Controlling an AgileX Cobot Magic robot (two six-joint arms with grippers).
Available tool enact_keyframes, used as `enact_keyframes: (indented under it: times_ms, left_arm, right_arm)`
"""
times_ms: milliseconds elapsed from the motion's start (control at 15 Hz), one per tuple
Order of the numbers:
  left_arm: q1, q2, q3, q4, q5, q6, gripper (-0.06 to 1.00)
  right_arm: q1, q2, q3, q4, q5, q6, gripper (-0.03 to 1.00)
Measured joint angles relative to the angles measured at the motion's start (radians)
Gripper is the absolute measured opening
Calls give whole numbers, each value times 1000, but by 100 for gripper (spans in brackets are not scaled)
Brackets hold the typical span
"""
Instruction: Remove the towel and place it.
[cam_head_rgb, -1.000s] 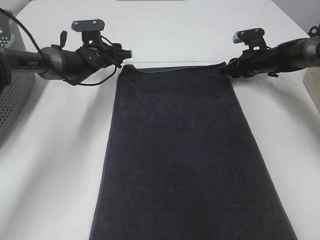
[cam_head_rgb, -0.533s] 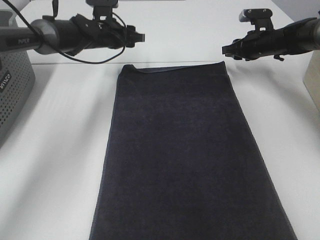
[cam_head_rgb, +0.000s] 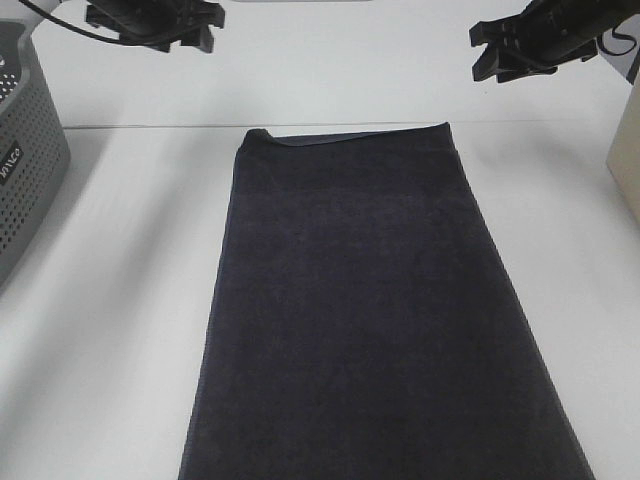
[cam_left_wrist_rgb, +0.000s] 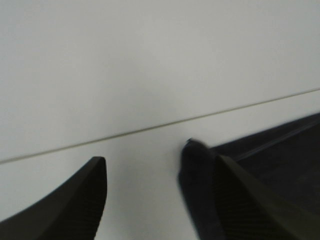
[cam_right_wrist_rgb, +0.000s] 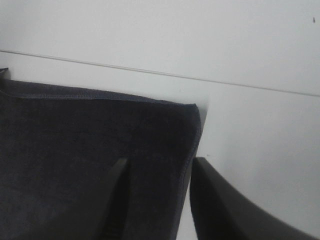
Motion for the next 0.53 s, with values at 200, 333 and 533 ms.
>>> enact_keyframes:
  times_ms: [200, 333, 533]
  left_arm:
    - [16, -1, -160, 223, 341, -159, 59]
    - [17, -19, -235, 228, 493, -160, 59]
    - [41, -71, -245, 203, 565, -137, 59]
  right_arm:
    - [0, -71, 0, -66, 111, 136, 39]
    - [0, -115, 0, -105, 226, 196, 39]
    - [0, -170, -1, -204, 482, 263, 39]
